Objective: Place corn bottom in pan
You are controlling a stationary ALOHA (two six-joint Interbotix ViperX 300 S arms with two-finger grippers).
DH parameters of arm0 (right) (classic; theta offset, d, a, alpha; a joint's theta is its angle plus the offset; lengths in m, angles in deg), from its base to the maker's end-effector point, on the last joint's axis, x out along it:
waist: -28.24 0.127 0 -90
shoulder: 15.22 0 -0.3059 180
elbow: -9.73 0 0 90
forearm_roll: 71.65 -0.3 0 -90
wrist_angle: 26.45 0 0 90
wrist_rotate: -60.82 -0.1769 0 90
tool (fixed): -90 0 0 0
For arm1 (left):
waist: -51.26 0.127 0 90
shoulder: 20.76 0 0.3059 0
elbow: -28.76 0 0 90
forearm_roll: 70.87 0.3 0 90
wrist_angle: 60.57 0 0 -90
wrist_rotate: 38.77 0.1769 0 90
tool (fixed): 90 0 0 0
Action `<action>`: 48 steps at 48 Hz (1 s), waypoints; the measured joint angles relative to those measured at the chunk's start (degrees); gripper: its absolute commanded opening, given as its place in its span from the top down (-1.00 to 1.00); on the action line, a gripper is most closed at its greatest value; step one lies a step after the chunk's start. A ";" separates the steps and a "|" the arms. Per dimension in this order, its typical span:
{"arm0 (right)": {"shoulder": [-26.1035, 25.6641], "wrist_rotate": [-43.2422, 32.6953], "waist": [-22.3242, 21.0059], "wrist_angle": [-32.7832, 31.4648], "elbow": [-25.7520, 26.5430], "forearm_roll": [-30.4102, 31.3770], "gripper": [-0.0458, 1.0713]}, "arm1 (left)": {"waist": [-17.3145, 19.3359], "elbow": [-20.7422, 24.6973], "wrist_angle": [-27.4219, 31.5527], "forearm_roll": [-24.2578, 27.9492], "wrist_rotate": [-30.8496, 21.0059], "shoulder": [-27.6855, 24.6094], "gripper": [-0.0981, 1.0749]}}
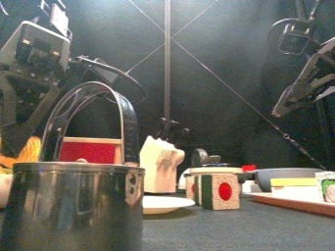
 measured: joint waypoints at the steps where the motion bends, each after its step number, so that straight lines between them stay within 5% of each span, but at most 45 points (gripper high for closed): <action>1: 0.00 0.00 0.00 0.00 0.00 0.00 -0.69 | 0.00 0.00 0.00 0.00 0.00 0.00 -0.62; 48: 0.00 0.00 0.00 0.00 0.00 0.00 -0.69 | 0.26 0.62 0.70 0.53 0.18 0.18 -0.66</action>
